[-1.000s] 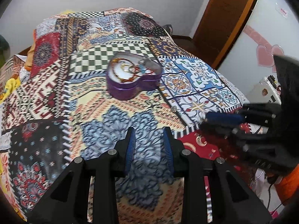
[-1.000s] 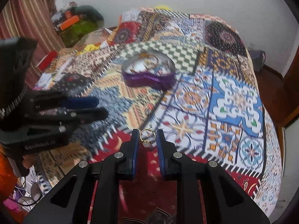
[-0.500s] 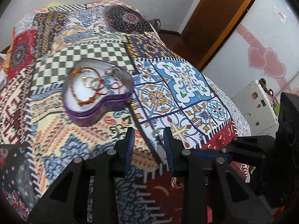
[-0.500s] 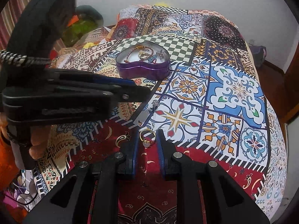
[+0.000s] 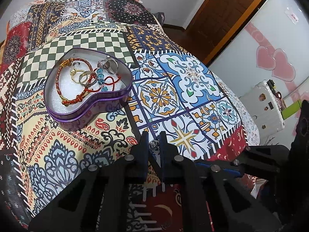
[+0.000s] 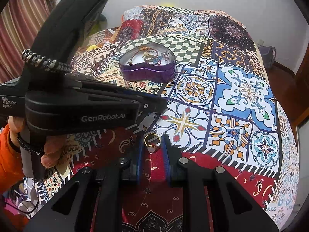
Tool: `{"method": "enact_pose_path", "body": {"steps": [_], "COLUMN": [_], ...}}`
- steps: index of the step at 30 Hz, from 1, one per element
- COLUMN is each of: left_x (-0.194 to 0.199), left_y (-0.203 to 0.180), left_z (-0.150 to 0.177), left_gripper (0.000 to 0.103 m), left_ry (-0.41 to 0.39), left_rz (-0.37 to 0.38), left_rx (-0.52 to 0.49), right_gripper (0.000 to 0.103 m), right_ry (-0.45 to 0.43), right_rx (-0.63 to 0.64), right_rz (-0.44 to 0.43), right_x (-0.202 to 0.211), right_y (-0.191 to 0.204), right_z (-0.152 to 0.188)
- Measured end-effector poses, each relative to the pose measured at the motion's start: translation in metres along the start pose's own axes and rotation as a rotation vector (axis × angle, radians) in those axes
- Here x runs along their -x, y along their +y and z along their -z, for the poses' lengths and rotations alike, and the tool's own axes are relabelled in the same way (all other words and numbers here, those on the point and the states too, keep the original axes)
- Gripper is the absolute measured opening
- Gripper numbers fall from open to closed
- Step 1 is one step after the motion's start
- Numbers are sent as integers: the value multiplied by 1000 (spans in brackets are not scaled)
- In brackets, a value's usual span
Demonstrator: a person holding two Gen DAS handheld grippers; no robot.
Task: Organize jewelry
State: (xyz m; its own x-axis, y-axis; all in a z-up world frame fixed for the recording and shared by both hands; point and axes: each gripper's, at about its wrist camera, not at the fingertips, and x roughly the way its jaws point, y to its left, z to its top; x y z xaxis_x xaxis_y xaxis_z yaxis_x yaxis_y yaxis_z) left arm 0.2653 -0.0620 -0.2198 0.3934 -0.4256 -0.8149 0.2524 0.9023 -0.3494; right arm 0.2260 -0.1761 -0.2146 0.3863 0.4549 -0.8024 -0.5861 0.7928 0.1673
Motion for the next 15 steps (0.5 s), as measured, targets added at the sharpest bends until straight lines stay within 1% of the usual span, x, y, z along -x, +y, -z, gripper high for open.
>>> {"method": "enact_pose_path", "body": {"steps": [6,12,15], "left_x": [16,46,62], "left_y": [-2,-4,-5], "left_z": [4,11,14], "left_gripper": [8,8,8], "left_ry": [-42,-108,-139], "left_rz": [1,4,19], "left_rx": [4,-13,-13], "right_gripper": [17,17,16], "right_ry": [-11,-33,-43], "right_rx": [-9,-8,-2], "right_rz": [6,7,13], "right_x": [2,7,7], "right_y": [0,4,8], "right_z": [-3,-9,-14]}}
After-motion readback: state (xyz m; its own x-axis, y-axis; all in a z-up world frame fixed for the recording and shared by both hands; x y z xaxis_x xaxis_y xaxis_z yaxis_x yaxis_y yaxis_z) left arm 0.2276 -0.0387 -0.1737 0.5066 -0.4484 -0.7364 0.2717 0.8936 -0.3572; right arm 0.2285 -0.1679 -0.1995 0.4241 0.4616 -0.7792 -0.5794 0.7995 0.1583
